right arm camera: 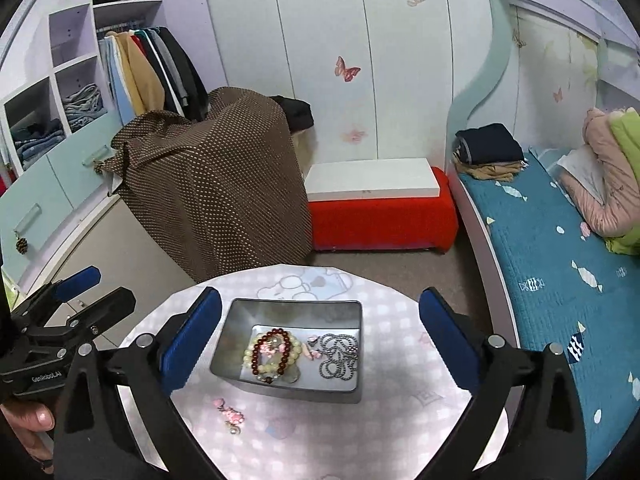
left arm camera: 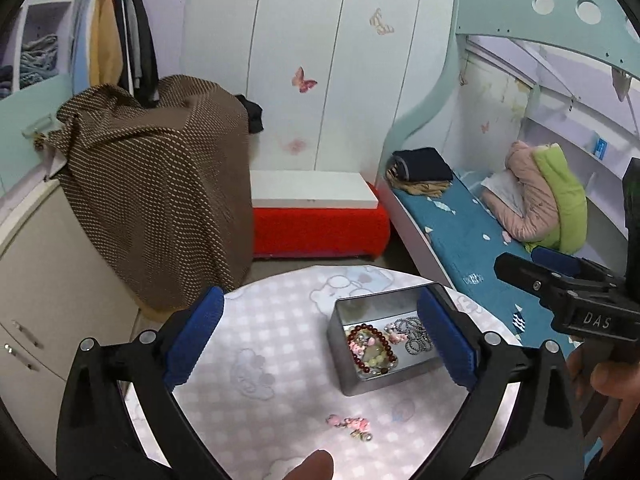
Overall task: Organize jewelry
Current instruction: 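Withdraw both tools and move toward the last pink bunny charm and earring, then grasp the pink bunny charm with the left tool while the right tool grasps a pearl earring, then carry the pink bunny charm and pearl earring into the grey box and release them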
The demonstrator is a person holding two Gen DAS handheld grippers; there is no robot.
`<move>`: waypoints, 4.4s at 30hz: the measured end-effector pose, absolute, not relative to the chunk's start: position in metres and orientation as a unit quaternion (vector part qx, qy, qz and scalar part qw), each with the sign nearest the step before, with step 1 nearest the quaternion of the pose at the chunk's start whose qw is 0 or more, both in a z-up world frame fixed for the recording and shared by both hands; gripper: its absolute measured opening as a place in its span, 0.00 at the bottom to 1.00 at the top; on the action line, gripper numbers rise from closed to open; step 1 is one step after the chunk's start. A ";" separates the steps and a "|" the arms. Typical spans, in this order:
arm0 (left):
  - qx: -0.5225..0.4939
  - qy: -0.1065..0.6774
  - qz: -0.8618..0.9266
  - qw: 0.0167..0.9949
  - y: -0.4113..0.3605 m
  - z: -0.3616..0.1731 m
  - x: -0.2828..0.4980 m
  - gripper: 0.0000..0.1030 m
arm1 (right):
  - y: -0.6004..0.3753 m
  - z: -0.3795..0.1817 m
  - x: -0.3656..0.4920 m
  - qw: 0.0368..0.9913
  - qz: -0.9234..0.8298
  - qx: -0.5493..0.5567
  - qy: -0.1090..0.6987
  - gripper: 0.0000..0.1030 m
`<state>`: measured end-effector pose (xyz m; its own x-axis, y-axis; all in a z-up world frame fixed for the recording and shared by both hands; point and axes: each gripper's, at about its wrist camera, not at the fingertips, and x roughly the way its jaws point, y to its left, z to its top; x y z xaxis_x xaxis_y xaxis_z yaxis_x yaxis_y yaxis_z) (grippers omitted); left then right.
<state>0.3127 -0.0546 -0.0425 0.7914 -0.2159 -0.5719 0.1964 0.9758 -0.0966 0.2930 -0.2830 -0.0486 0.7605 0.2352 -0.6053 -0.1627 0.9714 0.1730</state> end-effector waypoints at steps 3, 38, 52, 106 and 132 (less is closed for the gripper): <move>-0.018 0.294 -0.103 0.950 -0.047 -0.037 0.302 0.95 | -0.280 -0.044 0.287 0.939 0.110 0.053 0.323 0.92; -0.027 0.333 -0.040 0.942 0.009 -0.110 0.227 0.95 | -0.209 -0.151 0.223 0.899 0.154 -0.021 0.409 0.92; -0.035 0.366 -0.037 0.929 0.013 -0.140 0.235 0.95 | -0.183 -0.195 0.237 0.874 0.193 -0.050 0.443 0.36; -0.017 0.435 -0.179 0.882 -0.051 -0.198 0.288 0.29 | -0.262 -0.165 0.220 0.897 0.156 0.017 0.414 0.09; -0.020 0.297 -0.224 0.928 -0.079 -0.037 0.312 0.29 | -0.254 -0.038 0.272 0.939 0.172 -0.024 0.296 0.10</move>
<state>0.3119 -0.0792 -0.0374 0.7231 -0.4272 -0.5429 0.4037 0.8990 -0.1697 0.2719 -0.2536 -0.0384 0.7662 0.3085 -0.5638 -0.3371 0.9398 0.0561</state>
